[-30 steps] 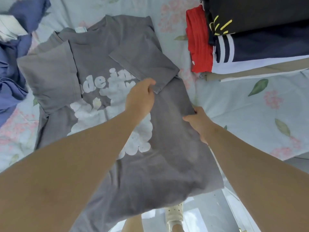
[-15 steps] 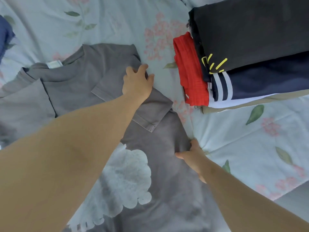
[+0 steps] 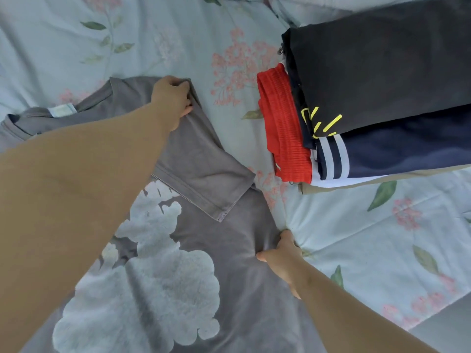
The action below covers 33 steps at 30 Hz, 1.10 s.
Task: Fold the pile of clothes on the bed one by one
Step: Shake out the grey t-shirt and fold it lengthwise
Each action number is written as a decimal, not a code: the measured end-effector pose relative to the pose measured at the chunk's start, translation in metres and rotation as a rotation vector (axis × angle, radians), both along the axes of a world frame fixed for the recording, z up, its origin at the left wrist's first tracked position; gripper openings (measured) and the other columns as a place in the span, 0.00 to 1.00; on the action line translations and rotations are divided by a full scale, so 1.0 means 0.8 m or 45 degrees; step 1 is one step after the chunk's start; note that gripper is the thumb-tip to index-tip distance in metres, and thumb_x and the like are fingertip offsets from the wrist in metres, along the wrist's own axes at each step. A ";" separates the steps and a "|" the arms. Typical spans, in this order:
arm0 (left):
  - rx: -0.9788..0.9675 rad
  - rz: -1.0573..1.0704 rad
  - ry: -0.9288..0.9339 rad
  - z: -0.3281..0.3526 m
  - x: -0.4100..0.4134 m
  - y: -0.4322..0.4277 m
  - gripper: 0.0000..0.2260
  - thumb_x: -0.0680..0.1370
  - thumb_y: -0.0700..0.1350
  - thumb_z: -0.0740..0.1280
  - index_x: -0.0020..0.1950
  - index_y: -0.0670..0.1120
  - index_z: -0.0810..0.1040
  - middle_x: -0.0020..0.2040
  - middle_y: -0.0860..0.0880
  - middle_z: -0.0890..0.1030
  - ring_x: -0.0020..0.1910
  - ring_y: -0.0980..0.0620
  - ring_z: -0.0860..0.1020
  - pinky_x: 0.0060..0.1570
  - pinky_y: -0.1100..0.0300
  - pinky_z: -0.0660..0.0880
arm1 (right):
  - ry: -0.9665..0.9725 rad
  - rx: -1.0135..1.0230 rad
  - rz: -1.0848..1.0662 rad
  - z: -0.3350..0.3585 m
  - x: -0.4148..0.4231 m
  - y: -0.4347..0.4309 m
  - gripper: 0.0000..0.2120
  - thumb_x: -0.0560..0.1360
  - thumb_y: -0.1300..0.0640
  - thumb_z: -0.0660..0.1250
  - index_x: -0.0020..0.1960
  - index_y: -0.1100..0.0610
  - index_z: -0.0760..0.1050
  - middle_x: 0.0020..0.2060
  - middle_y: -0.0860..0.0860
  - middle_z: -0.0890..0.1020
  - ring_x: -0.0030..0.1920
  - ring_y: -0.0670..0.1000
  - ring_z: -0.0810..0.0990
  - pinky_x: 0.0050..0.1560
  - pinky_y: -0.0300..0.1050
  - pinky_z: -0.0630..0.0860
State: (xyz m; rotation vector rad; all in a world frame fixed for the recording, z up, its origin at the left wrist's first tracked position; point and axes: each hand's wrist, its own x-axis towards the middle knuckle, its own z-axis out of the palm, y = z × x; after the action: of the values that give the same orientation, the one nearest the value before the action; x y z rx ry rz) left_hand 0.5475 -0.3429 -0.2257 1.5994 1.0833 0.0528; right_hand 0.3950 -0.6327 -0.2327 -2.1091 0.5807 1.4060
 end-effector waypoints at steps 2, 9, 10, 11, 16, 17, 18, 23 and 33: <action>0.162 -0.113 -0.044 0.005 -0.008 -0.008 0.13 0.80 0.40 0.59 0.64 0.47 0.68 0.51 0.51 0.69 0.45 0.50 0.73 0.41 0.63 0.77 | 0.006 0.004 0.011 0.002 0.001 0.001 0.27 0.73 0.54 0.68 0.66 0.55 0.58 0.65 0.59 0.64 0.59 0.59 0.69 0.57 0.50 0.70; 1.055 -0.956 0.343 0.007 -0.049 -0.089 0.13 0.80 0.51 0.58 0.61 0.45 0.71 0.58 0.39 0.71 0.55 0.39 0.72 0.44 0.53 0.66 | 0.012 0.038 0.018 0.004 0.001 0.000 0.26 0.73 0.54 0.68 0.66 0.55 0.58 0.63 0.58 0.65 0.55 0.57 0.69 0.54 0.47 0.69; 1.049 -1.001 0.417 0.005 -0.051 -0.097 0.14 0.80 0.52 0.58 0.60 0.45 0.70 0.57 0.39 0.72 0.56 0.38 0.72 0.43 0.52 0.66 | 0.018 0.051 0.017 0.004 0.000 0.000 0.27 0.73 0.54 0.68 0.66 0.55 0.58 0.63 0.57 0.64 0.55 0.57 0.69 0.55 0.47 0.69; 1.041 -0.986 0.463 0.006 -0.052 -0.100 0.14 0.80 0.52 0.58 0.59 0.44 0.70 0.57 0.39 0.72 0.56 0.38 0.72 0.43 0.51 0.66 | 0.024 0.060 0.019 0.004 0.000 -0.001 0.27 0.73 0.53 0.68 0.67 0.55 0.57 0.64 0.57 0.64 0.56 0.57 0.69 0.55 0.48 0.69; 0.838 -0.699 0.514 0.017 -0.060 -0.093 0.12 0.79 0.41 0.58 0.62 0.43 0.67 0.62 0.38 0.64 0.51 0.37 0.70 0.44 0.51 0.66 | 0.006 0.096 0.044 0.007 -0.003 -0.004 0.29 0.73 0.52 0.67 0.68 0.54 0.57 0.65 0.57 0.64 0.57 0.57 0.69 0.55 0.48 0.69; 0.799 -0.682 0.485 0.018 -0.063 -0.091 0.13 0.78 0.37 0.57 0.62 0.42 0.67 0.62 0.38 0.64 0.49 0.38 0.70 0.45 0.52 0.66 | -0.005 0.103 0.047 0.007 -0.003 -0.004 0.29 0.73 0.52 0.67 0.68 0.54 0.57 0.65 0.57 0.64 0.56 0.57 0.68 0.55 0.48 0.69; 0.774 -0.672 0.434 0.019 -0.066 -0.088 0.15 0.77 0.35 0.55 0.63 0.43 0.67 0.62 0.37 0.64 0.47 0.40 0.69 0.46 0.53 0.66 | -0.016 0.117 0.042 0.008 -0.004 -0.005 0.29 0.73 0.52 0.67 0.68 0.54 0.57 0.64 0.57 0.64 0.56 0.57 0.68 0.56 0.49 0.70; 0.457 -0.317 0.169 0.039 -0.096 -0.061 0.22 0.74 0.30 0.50 0.61 0.45 0.73 0.48 0.47 0.73 0.42 0.46 0.70 0.34 0.58 0.68 | -0.076 0.281 -0.044 0.026 -0.013 -0.012 0.26 0.73 0.54 0.68 0.67 0.53 0.64 0.63 0.54 0.72 0.60 0.57 0.73 0.62 0.56 0.72; 0.256 -0.069 -0.009 0.085 -0.215 0.053 0.16 0.78 0.43 0.64 0.67 0.49 0.74 0.50 0.52 0.77 0.44 0.54 0.74 0.42 0.65 0.72 | -0.056 0.828 0.532 0.098 -0.087 0.089 0.31 0.76 0.61 0.64 0.72 0.37 0.61 0.63 0.38 0.71 0.61 0.44 0.72 0.63 0.42 0.69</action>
State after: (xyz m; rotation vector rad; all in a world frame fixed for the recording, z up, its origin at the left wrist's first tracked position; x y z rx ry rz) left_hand 0.3759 -0.3006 -0.1574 1.8068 1.0549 0.1347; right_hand 0.3255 -0.5615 -0.1542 -1.7611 -0.3323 1.4929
